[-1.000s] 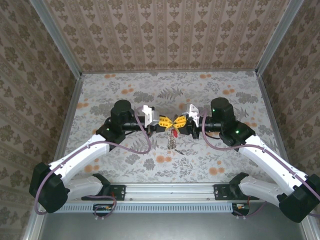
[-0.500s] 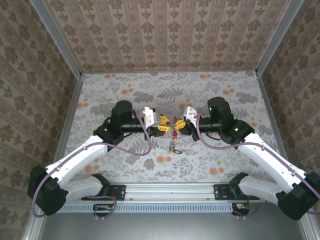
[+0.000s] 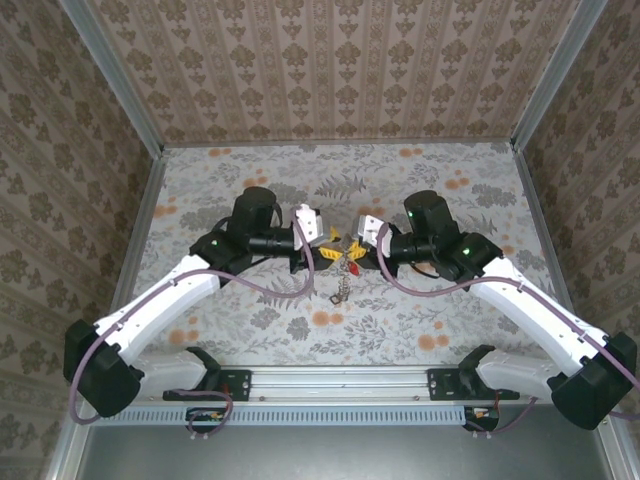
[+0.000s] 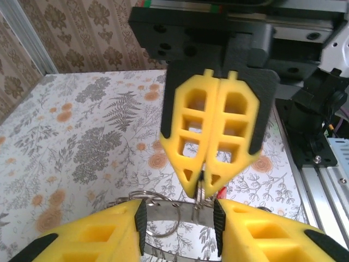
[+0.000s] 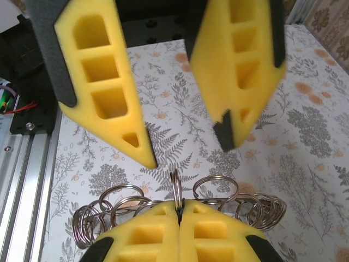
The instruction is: Put the keys on the keyring
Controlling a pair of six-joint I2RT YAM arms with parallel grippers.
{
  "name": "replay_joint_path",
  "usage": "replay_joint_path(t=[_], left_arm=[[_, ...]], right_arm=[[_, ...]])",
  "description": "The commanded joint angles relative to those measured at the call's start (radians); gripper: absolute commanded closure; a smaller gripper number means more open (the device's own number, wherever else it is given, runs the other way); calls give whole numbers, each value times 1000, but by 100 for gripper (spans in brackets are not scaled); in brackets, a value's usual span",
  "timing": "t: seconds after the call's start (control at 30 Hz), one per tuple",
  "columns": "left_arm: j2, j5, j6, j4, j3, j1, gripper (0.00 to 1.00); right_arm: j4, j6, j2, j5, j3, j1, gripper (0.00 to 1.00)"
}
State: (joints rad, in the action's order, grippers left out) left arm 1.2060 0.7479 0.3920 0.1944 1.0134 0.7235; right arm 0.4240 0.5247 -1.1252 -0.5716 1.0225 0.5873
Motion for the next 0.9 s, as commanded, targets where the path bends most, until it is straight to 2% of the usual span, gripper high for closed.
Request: replay_joint_path(t=[0.0, 0.1, 0.27, 0.4, 0.47, 0.67, 0.7, 0.77, 0.87], left_arm=[[28, 42, -38, 35, 56, 1, 60], [52, 58, -32, 62, 74, 3, 64], [72, 76, 2, 109, 101, 3, 87], [82, 86, 37, 152, 119, 5, 90], [88, 95, 56, 176, 127, 4, 100], [105, 124, 65, 210, 155, 3, 100], [93, 126, 47, 181, 143, 0, 100], [61, 149, -33, 65, 99, -21, 100], [34, 230, -141, -88, 51, -59, 100]], right_arm=[[-65, 8, 19, 12, 25, 9, 100], [-70, 7, 19, 15, 26, 13, 100], [-63, 10, 14, 24, 32, 23, 100], [-83, 2, 19, 30, 22, 23, 100], [-83, 3, 20, 29, 22, 23, 100], [-87, -1, 28, 29, 12, 24, 100], [-80, 3, 28, 31, 11, 23, 100], [-79, -2, 33, 28, 0, 22, 93], [-97, -28, 35, 14, -21, 12, 89]])
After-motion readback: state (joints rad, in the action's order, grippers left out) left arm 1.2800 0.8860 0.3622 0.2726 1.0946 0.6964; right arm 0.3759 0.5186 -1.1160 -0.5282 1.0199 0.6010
